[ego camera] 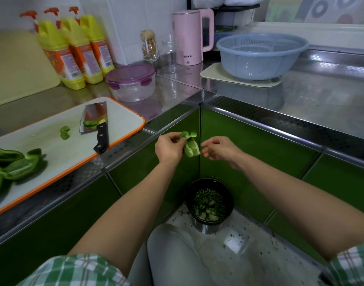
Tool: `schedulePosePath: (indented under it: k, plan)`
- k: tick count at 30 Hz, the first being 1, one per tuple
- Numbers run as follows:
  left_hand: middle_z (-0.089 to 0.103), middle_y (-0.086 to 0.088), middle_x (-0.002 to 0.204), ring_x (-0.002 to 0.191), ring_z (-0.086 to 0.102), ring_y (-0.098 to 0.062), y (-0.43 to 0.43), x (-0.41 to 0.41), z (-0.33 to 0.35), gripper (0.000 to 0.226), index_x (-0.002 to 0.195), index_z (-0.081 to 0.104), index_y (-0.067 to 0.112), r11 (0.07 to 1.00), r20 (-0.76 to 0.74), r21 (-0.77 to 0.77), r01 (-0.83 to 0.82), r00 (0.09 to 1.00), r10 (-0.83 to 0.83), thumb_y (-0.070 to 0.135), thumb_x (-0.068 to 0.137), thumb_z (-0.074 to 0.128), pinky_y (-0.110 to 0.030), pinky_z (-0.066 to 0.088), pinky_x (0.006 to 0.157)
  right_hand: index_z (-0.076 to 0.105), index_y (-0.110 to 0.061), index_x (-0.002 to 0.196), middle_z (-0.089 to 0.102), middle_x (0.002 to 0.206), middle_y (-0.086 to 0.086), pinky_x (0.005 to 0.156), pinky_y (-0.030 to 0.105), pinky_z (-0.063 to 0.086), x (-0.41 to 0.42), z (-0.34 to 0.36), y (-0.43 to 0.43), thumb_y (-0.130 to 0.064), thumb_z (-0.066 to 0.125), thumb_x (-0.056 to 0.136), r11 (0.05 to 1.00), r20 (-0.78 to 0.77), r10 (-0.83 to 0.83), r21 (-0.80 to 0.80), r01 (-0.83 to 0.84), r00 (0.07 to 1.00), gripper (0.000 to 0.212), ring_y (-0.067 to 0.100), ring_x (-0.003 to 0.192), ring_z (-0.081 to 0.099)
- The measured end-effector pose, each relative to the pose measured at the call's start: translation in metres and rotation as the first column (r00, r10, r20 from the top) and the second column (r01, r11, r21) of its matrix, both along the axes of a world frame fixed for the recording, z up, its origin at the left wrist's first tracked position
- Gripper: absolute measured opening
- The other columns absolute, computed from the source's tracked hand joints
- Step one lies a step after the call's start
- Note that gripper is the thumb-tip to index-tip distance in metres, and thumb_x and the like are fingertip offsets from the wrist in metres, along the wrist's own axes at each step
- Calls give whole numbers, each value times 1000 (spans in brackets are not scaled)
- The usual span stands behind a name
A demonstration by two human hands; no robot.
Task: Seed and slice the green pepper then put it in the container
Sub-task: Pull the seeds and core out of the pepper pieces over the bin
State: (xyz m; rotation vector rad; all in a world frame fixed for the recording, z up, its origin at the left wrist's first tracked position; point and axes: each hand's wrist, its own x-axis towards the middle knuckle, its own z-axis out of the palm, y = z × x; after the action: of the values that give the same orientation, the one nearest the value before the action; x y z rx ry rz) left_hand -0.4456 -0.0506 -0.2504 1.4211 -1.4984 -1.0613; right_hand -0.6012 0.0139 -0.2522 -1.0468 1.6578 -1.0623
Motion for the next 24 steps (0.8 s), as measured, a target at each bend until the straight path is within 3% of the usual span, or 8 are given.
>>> schedulePosePath:
  k: [2,6,9,12,16,19,22,24]
  plan:
    - [71,5,88,85,69,-15,0,0,0,15,96,74,21,1000,41,-11,-1,999,2,16,82,75,-38,58,84,61,-11,100,66,94,6,74,26,52,-1,-1,2,-12,57,93,997,-1,-24,-73,24,1000,8,12,77,62]
    - [71,5,85,83,69,-15,4,-7,2,14,93,74,21,1000,37,-11,24,999,-24,15,81,76,-38,59,82,62,-9,101,66,85,6,66,24,51,6,-1,-2,-19,74,81,991,-105,10,-129,-24,994,25,14,74,62]
    - [71,5,84,83,69,-15,5,-8,4,14,93,74,22,1000,33,-12,10,999,-10,15,81,75,-39,58,83,60,-16,90,65,83,5,69,26,50,-2,-8,-5,-6,68,84,995,-162,-15,-103,-1,987,14,17,76,63]
    - [70,4,85,84,69,-16,4,-5,5,13,93,74,21,1000,29,-8,-18,999,19,14,82,75,-39,58,83,58,-22,86,60,87,-1,80,28,49,-16,-15,-1,-2,61,88,989,-223,-140,-75,126,965,20,13,84,59]
    - [70,2,85,82,69,-15,9,-7,6,12,92,73,19,999,52,-14,35,998,-34,13,82,75,-38,60,80,64,-20,82,64,86,-2,75,23,48,-12,-13,-3,-11,67,87,983,-138,-151,-127,133,979,10,10,80,58]
    - [69,0,82,78,69,-17,15,-10,7,10,84,67,20,986,140,-47,157,979,-149,13,82,75,-37,60,75,68,-11,85,68,83,2,71,20,53,-3,-9,-5,-6,61,90,995,-39,-64,-78,61,997,10,12,76,63]
    - [66,2,79,78,67,-16,14,-6,8,11,84,64,19,985,262,-106,135,960,-103,13,83,73,-32,56,76,67,-4,106,71,99,6,84,29,54,-5,-10,-5,-5,45,98,1000,-6,3,28,-3,1000,23,17,91,67]
    - [64,3,78,78,66,-15,13,-3,9,13,84,62,19,991,266,-103,84,963,-54,11,82,73,-34,56,79,58,-5,123,67,117,7,91,32,54,-10,-13,-5,-7,41,99,996,102,42,77,-50,994,29,18,104,65]
